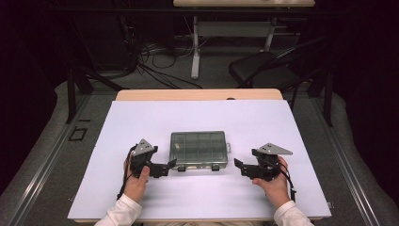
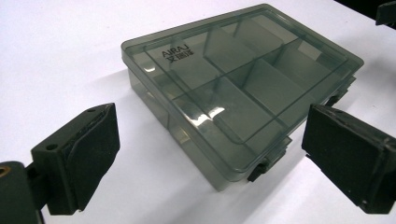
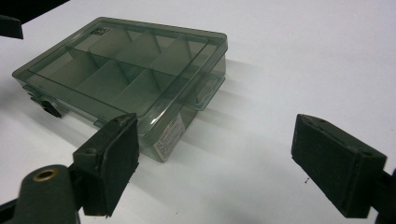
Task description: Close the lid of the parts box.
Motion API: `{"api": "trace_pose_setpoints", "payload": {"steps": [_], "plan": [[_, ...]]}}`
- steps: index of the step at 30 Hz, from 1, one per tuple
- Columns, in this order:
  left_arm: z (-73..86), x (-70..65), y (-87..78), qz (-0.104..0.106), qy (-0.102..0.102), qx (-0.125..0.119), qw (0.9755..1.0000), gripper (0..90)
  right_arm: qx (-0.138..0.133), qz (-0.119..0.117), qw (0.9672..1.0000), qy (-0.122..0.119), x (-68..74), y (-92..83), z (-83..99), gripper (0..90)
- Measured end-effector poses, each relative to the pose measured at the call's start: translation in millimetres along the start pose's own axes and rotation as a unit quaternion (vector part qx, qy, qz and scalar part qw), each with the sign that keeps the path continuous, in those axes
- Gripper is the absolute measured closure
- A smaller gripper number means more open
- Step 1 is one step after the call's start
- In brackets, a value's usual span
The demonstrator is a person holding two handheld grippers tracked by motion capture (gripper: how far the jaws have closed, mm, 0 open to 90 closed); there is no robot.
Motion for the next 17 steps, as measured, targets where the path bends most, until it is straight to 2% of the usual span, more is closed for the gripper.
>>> {"api": "trace_pose_setpoints", "payload": {"steps": [17], "plan": [[0.4, 7.1, -2.5, -0.007, -0.014, -0.007, 0.9999, 4.4, -0.001, 0.007, 1.0000, 0.001, -4.6, -0.4, 1.0, 14.8]]}}
Point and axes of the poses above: each handheld gripper's, and its own axes: y roughly forward along the jaws, z roughly out of its underside, x roughly to its left, the point moved 5 cm from there along y, roughly forward along the jaws, and after that the axes turned 12 degrees about y, right-handed, at the moved point
